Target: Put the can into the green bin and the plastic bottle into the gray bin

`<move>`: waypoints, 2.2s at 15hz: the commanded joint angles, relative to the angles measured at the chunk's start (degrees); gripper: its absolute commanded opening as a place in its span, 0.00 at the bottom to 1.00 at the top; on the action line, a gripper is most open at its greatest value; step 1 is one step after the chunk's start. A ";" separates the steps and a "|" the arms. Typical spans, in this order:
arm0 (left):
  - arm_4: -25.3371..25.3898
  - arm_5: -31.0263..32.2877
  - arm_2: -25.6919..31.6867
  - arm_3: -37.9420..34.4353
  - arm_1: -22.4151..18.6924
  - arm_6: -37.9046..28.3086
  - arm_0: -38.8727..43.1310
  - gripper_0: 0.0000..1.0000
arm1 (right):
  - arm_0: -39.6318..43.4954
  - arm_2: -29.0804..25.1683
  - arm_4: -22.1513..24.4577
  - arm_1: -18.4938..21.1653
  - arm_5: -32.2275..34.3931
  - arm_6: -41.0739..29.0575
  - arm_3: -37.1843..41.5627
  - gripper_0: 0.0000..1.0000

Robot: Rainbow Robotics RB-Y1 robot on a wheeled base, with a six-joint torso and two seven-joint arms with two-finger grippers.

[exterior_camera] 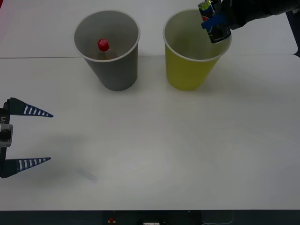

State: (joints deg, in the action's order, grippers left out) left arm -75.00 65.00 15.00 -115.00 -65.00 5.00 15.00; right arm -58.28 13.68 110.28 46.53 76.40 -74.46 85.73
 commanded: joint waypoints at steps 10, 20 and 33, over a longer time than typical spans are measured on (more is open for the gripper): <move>0.00 0.00 0.00 0.00 0.00 0.00 0.00 1.00 | -1.40 1.79 0.55 -0.65 -4.25 5.99 -4.26 1.00; 0.00 0.00 0.00 0.00 0.00 0.00 0.00 1.00 | 3.08 1.09 -8.68 4.27 -4.51 11.18 3.47 1.00; 0.00 0.00 0.00 0.00 0.00 0.00 0.00 1.00 | 21.54 -5.33 -16.50 13.41 -9.08 18.48 23.87 1.00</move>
State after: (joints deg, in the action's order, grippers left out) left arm -75.00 65.00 15.00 -115.00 -65.00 5.00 15.00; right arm -38.18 8.87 93.78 59.42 67.58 -56.33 108.31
